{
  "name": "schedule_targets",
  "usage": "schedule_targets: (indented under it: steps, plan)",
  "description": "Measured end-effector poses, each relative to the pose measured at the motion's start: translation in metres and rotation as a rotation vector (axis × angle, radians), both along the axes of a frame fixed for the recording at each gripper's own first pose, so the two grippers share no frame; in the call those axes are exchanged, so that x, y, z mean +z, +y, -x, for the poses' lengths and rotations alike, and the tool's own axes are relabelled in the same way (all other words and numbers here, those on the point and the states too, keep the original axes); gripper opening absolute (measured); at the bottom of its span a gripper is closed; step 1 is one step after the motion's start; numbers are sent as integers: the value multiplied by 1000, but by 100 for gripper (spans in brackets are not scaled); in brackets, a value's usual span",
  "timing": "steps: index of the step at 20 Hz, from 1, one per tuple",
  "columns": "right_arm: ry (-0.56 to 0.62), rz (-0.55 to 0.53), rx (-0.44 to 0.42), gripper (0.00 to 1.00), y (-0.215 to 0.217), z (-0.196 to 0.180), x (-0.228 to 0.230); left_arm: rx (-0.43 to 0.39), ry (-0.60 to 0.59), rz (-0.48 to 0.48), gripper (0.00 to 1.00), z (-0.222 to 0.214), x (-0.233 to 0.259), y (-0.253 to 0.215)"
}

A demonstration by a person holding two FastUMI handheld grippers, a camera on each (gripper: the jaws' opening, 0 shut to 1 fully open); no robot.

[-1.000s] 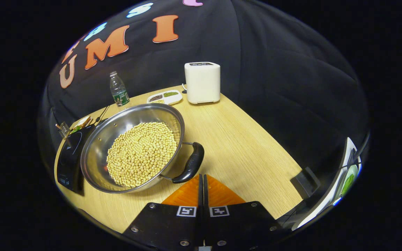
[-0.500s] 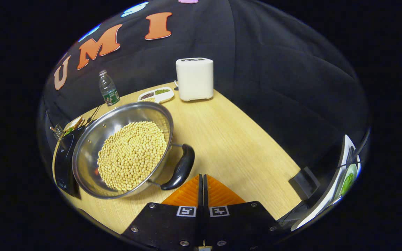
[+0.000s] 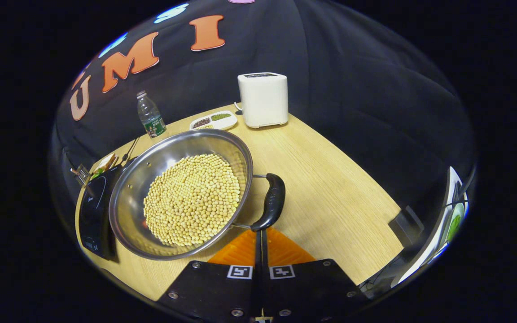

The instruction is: First push the handle of the pot to place it horizontally, then grasp the pot with both hands and set it on the induction cooktop.

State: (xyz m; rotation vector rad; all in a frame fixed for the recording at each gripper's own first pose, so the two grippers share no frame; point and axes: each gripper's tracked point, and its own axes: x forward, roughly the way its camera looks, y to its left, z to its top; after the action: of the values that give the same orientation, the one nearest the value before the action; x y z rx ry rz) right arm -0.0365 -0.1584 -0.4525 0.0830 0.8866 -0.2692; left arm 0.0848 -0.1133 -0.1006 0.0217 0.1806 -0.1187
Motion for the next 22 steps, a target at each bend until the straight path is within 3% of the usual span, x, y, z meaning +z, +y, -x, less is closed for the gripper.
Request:
schedule_targets:
  steps: [11,22]
  plan:
    - [-13,6,-28,0,-24,-56,-4,35,87,-26,98,-25,-63,9]
    - [-20,-26,-29,0,-35,-91,-9,-67,306,-3,98,-12,-200,-48]
